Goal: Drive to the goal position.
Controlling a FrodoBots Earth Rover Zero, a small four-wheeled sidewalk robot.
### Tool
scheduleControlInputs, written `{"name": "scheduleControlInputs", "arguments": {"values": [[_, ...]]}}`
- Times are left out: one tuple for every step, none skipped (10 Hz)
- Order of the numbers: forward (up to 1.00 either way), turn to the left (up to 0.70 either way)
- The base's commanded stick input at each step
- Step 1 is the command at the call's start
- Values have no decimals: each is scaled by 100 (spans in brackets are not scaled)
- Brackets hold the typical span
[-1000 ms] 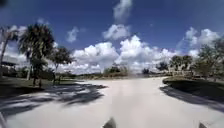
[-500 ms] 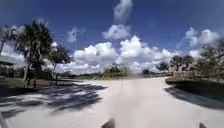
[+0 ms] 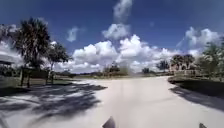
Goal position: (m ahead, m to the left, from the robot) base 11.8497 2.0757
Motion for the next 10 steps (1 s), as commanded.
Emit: {"name": "scheduleControlInputs", "arguments": {"values": [[70, 0], [70, 0], [70, 0], [70, 0], [70, 0], [70, 0], [70, 0], [70, 0], [70, 0], [70, 0]]}}
